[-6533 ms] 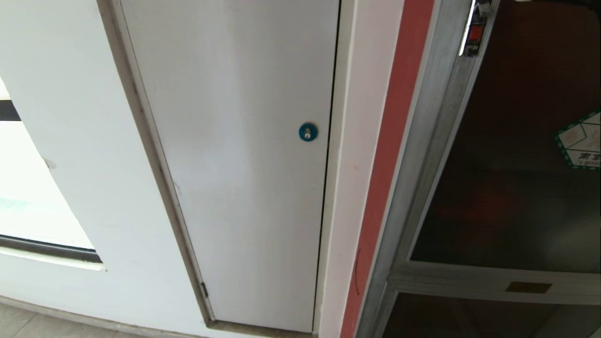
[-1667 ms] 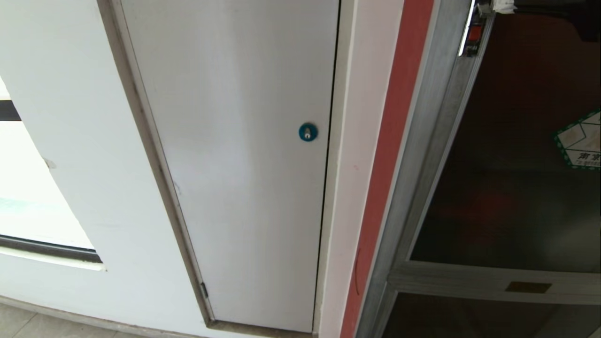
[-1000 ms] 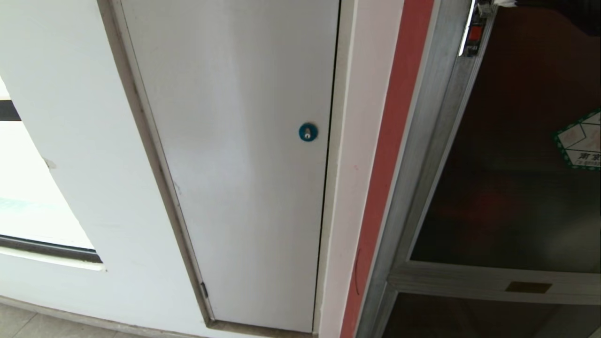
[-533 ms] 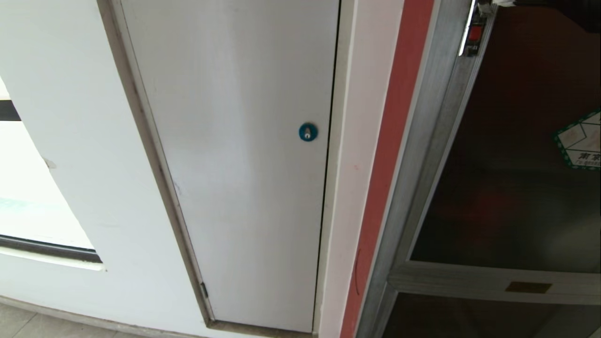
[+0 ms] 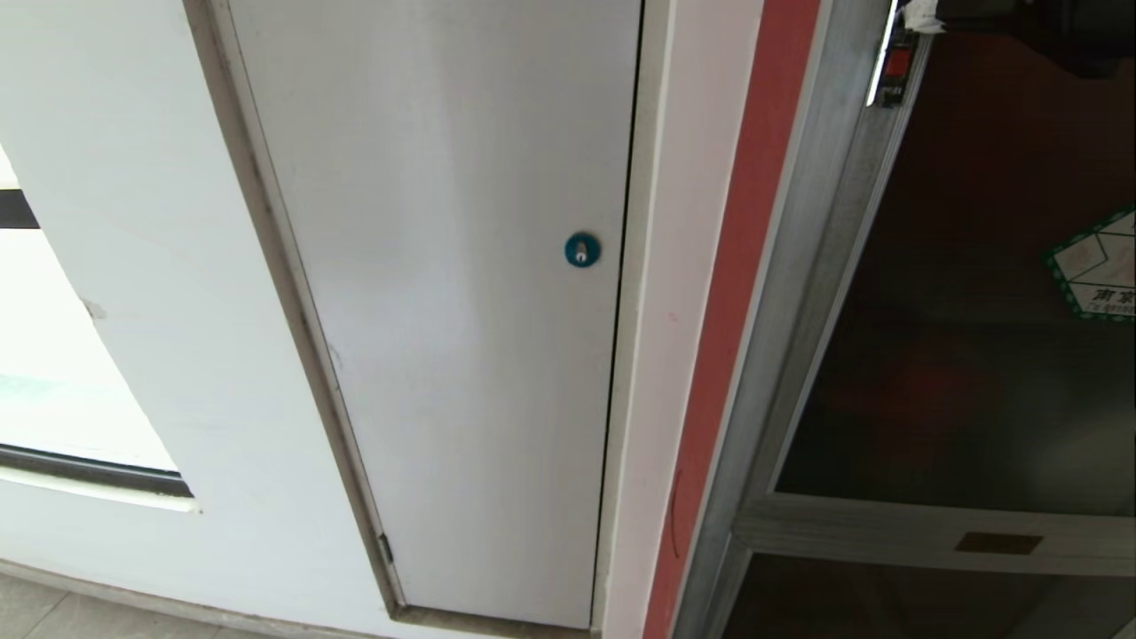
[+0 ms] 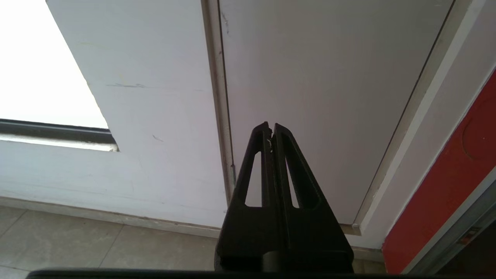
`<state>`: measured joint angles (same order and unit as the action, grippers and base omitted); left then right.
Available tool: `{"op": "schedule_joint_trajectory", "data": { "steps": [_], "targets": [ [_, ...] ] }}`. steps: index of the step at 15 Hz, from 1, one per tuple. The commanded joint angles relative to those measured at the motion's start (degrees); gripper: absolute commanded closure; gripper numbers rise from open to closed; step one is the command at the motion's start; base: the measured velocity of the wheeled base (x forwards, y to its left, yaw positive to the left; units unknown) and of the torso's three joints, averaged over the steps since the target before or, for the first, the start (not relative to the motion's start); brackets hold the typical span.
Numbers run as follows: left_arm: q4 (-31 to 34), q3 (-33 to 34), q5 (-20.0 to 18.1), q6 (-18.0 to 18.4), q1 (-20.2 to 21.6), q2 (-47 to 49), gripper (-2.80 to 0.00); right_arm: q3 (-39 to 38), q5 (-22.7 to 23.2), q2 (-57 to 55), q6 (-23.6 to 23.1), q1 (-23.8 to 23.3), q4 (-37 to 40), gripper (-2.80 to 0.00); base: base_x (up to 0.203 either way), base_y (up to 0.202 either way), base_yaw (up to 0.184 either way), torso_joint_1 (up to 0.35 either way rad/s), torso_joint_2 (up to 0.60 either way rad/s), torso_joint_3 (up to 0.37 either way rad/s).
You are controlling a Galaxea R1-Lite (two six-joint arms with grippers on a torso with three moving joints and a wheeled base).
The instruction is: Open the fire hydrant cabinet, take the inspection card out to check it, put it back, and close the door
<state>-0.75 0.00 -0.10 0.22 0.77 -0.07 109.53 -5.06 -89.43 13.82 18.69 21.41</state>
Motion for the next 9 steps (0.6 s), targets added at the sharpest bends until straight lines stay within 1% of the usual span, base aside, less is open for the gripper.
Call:
{"op": "schedule_joint_trajectory", "data": {
  "steps": [1,6,7,9],
  "targets": [
    [0.0,0.4,0.0,0.0,0.0,0.0,0.0,-0.1,-0.2,-0.5,0.1,-0.1,0.1,0.0,0.0,0.0,0.0,0.0,0.0,0.0],
    [0.0,0.4,0.0,0.0,0.0,0.0,0.0,-0.6,-0.2,-1.3,0.5,-0.5,0.8,0.0,0.0,0.0,0.0,0.0,0.0,0.0],
    [0.0,0.4,0.0,0.0,0.0,0.0,0.0,-0.7,-0.3,-1.3,1.5,-0.6,0.8,0.0,0.0,0.0,0.0,0.0,0.0,0.0],
    [0.0,0.4,0.0,0.0,0.0,0.0,0.0,-1.1,-0.3,-1.3,2.1,-0.8,0.8,0.0,0.0,0.0,0.0,0.0,0.0,0.0]
  ]
}}
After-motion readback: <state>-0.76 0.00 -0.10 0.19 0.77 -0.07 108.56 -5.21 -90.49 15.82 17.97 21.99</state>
